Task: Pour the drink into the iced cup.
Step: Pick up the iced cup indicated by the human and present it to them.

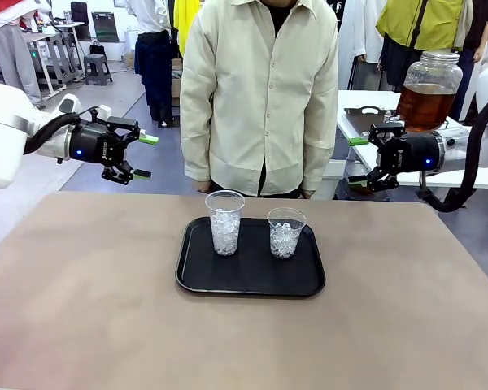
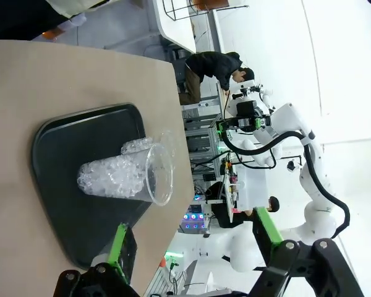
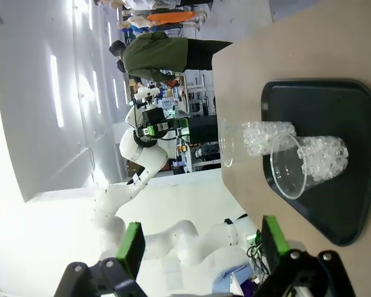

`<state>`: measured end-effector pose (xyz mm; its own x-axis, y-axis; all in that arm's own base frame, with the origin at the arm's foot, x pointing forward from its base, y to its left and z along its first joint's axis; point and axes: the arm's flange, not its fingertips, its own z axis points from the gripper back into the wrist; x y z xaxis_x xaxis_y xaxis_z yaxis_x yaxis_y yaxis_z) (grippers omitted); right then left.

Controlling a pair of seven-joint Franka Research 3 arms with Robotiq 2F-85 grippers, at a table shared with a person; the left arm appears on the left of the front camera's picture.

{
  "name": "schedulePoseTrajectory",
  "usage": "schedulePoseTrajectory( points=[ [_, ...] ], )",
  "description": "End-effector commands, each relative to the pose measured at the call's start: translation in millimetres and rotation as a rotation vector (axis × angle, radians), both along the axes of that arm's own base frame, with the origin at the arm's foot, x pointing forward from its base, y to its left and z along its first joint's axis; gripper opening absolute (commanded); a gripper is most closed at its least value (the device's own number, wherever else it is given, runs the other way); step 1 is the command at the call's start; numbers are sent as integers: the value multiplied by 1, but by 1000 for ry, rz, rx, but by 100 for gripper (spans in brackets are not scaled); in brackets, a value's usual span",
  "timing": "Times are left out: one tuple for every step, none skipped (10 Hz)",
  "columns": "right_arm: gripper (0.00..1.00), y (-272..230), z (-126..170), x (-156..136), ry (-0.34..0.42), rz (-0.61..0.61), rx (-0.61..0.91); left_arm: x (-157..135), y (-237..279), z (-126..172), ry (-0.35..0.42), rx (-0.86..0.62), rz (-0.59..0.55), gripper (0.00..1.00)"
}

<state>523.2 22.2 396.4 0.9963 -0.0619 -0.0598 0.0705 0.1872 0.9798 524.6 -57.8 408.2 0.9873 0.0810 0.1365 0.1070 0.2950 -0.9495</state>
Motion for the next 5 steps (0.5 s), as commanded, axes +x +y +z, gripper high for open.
schedulePoseTrajectory(
  points=[
    [100,-3,6,1,3,1,19,0,0,0,-2,1,-2,100],
    [100,0,0,0,0,0,0,0,0,0,-2,1,-2,100],
    [100,0,0,0,0,0,0,0,0,0,-2,1,-2,100],
    [100,0,0,0,0,0,0,0,0,0,-2,1,-2,100],
    [100,0,0,0,0,0,0,0,0,0,-2,1,-2,100]
  ],
)
